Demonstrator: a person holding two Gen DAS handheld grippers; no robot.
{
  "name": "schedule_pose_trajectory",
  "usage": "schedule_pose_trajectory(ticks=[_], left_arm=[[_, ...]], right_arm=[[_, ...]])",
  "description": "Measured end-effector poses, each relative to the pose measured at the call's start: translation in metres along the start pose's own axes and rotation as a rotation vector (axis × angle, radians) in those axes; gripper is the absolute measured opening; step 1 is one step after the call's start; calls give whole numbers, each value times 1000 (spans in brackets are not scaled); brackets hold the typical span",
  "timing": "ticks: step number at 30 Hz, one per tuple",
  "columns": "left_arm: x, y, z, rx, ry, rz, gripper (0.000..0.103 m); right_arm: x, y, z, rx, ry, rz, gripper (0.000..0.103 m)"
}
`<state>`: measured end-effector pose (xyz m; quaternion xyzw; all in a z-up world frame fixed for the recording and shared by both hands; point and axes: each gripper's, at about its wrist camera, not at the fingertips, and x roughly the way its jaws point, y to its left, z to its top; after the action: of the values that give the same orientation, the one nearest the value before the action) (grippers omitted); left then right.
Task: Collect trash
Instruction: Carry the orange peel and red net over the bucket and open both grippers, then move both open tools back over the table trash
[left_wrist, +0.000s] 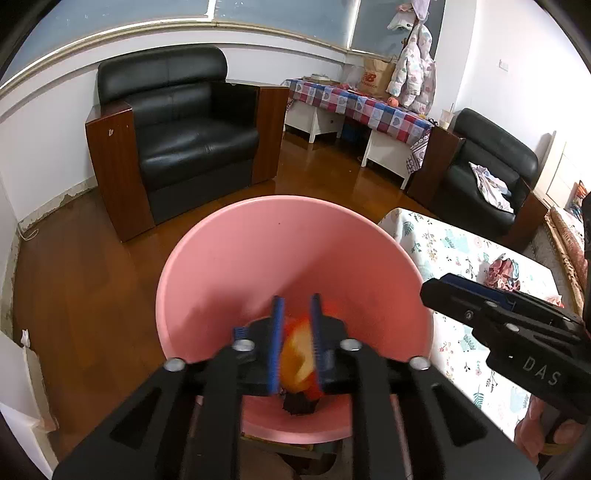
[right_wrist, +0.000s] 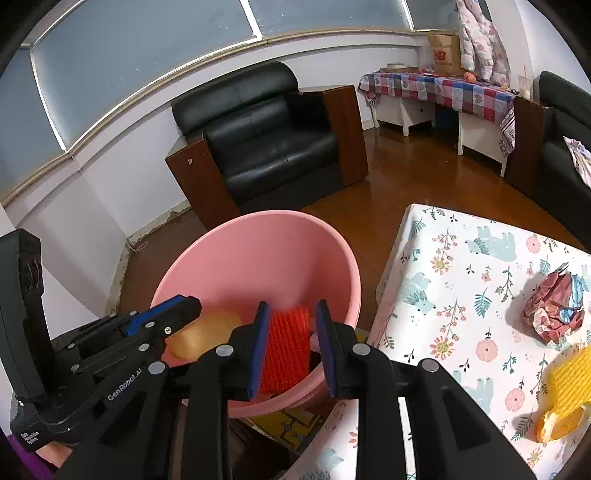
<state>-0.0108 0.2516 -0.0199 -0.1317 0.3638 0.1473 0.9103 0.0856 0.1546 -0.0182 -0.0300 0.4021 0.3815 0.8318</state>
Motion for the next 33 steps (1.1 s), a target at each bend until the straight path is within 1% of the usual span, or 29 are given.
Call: schedule_pose_trajectory(ticks=[1,2,9,10,11,13,14,18,23,30,33], left_arm=[[0,0,0,-2,-2,-2,27],[-1,-1,0,-5,-4,-7,29],[-7,-6,2,11,-19,-22,31],[-7,-7,2,14,-21,-24,31],[-8,-9,2,17,-22,-27,31],[-8,-12,1,22,-20,-29,31],[-8,-13,0,24,-20,-32,31],[-13,-25,-2,51,-26,-49,31],[-19,-43,-2,85,-45,-80,31],[-24,-78,-4,136,-45,-139,31],[-25,-95,-5,166,-44,-167,31]], right_arm=[[0,-1,0,-1,2,0,25],[0,-1,-1,-3,3,0,25],[-12,-2,-4,-20,-16,2,25],[-14,-2,-6,-21,-17,2,28],[-16,-2,-7,-22,-18,2,34],[-21,-1,-11,-29,-23,4,39],[-25,-1,-13,-33,-28,2,39],[-36,-4,-19,-44,-35,-9,40],[-53,-15,-28,-26,-46,-30,40],[-80,-36,-40,-7,-65,-83,40],[-93,-52,-47,15,-70,-119,40]])
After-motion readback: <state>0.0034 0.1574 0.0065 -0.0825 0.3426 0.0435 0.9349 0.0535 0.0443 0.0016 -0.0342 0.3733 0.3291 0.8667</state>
